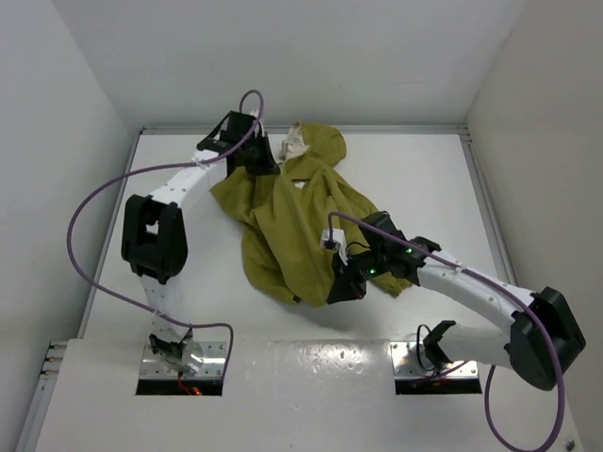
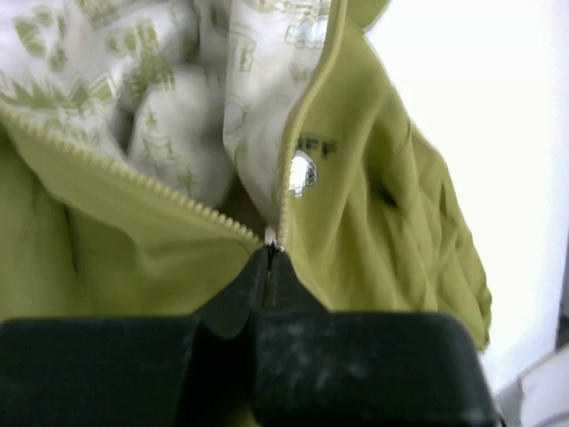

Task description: Zip up the jacket

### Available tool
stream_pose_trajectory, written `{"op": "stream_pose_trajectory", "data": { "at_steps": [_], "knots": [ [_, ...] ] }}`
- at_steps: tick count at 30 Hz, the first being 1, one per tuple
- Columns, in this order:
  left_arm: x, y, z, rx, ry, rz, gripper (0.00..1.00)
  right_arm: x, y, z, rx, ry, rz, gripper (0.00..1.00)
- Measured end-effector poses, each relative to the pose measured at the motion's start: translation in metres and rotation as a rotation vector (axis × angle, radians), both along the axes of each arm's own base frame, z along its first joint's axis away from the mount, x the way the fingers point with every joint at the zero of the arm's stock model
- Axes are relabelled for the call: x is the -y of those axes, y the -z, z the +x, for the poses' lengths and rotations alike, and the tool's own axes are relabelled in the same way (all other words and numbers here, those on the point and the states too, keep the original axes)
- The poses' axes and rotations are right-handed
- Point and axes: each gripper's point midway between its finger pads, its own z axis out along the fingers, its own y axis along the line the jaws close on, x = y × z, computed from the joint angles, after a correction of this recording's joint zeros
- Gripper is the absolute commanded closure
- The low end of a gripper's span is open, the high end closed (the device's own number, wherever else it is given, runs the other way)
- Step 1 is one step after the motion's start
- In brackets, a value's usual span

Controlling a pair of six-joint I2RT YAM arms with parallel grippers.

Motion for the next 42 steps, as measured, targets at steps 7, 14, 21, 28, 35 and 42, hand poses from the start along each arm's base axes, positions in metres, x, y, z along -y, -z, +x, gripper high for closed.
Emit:
{"op": "stream_pose_trajectory", "data": {
  "at_steps": [7,14,21,28,35,42],
  "knots": [
    [-0.025,0.002,0.077,0.121,-0.088,0.063,1.0,0.011,0.009,-0.008,-0.028,0.011,-0.018,1.0],
    [-0.032,0.011,0.102,0.179,-0.083,0.116,1.0,0.015,0.008,0.0,-0.007,0.045,-0.004,1.0],
    [-0.054,-0.023,0.15,0.398,-0.161,0.148,1.0,0.027,0.016,-0.022,-0.104,0.038,-0.033,1.0],
    [-0.113,-0.086,0.205,0.648,-0.331,0.185,1.0,0.042,0.019,-0.056,-0.265,0.012,-0.069,1.0],
    [-0.14,-0.133,0.219,0.783,-0.389,0.185,0.8,0.047,0.018,-0.065,-0.319,0.02,-0.089,0.62],
    [-0.098,-0.095,0.191,0.687,-0.145,0.242,0.45,0.041,0.017,-0.042,-0.349,0.128,-0.127,0.11]
  ]
}}
